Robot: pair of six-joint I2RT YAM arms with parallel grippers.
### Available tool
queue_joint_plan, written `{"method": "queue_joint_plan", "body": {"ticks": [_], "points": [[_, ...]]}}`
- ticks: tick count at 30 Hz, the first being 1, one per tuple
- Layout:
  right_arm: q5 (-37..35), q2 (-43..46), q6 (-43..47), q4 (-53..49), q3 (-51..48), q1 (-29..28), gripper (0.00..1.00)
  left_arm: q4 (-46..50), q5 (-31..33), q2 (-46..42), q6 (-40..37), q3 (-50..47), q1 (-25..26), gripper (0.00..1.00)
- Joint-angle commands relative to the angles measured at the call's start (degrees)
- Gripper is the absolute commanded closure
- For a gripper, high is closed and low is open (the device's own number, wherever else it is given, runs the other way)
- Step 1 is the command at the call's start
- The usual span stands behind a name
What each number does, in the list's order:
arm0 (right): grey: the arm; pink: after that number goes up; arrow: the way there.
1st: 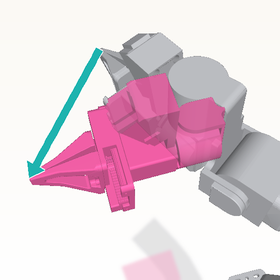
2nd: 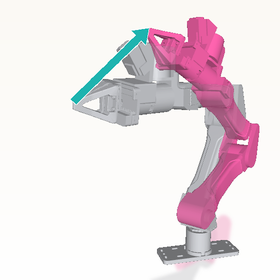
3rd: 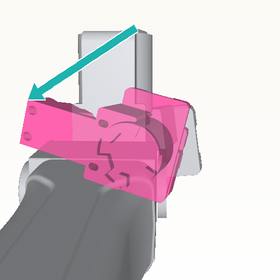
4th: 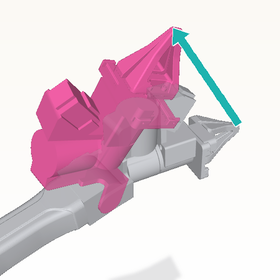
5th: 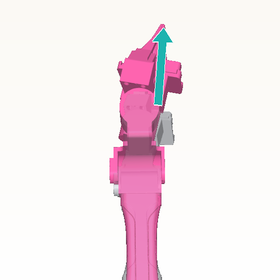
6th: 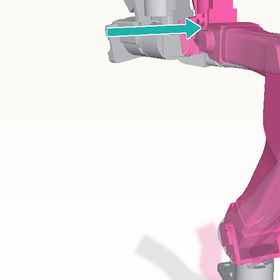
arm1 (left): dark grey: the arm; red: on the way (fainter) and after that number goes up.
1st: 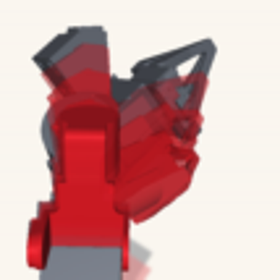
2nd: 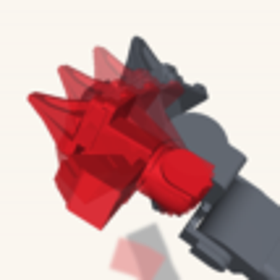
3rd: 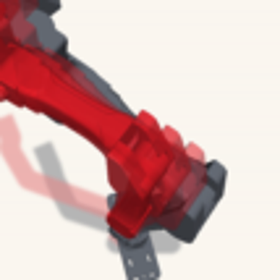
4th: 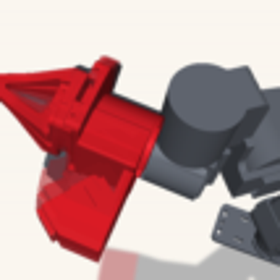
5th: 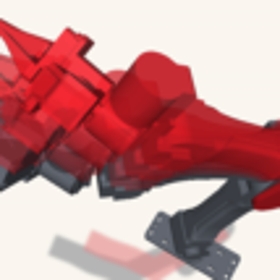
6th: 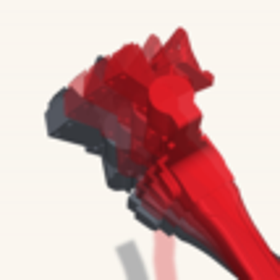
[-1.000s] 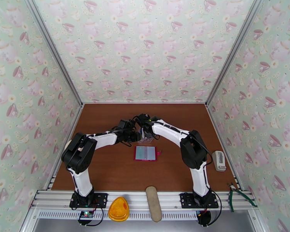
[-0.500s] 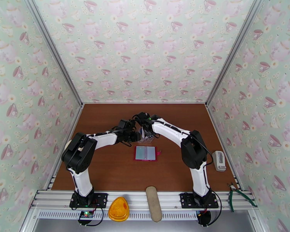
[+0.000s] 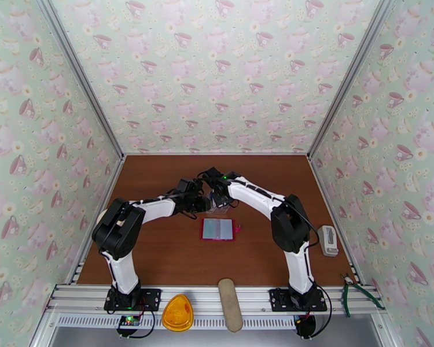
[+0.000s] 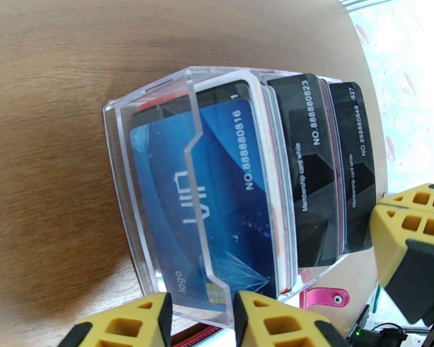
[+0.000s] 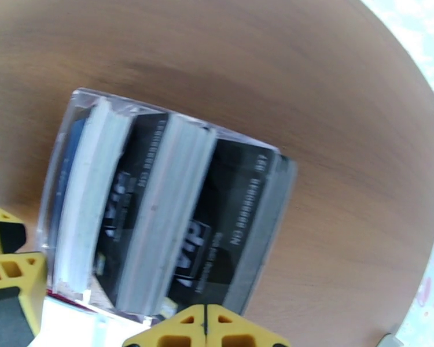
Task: Put the credit cards into the card holder
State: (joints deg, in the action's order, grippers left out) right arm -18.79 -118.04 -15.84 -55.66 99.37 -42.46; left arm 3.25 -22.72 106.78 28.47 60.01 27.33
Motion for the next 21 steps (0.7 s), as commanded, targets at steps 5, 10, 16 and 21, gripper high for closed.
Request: {"method": "queue_joint_plan", "body": {"ticks": [5,10,16,21], "points": [[-1.92,2.43,-1.37,2.96,-3.77,-0.22,0.66,2.99,0.76,1.87,-0.87,0.72,-0.44,0.65],[-3.63,3.25,-1.30,3.03,-5.46,0.12,0.56,2.73,0.20,2.36,-0.63,0.81,-0.43,0.65],[-3.14,4.54,-1.39,4.51,-8.02,1.33,0.54,2.80,0.32,2.39,-0.77,0.81,-0.44,0.65],[-2.02,4.35,-1.00,4.64,-8.03,2.25,0.52,2.73,0.11,2.59,-0.71,0.81,-0.44,0.65]]}}
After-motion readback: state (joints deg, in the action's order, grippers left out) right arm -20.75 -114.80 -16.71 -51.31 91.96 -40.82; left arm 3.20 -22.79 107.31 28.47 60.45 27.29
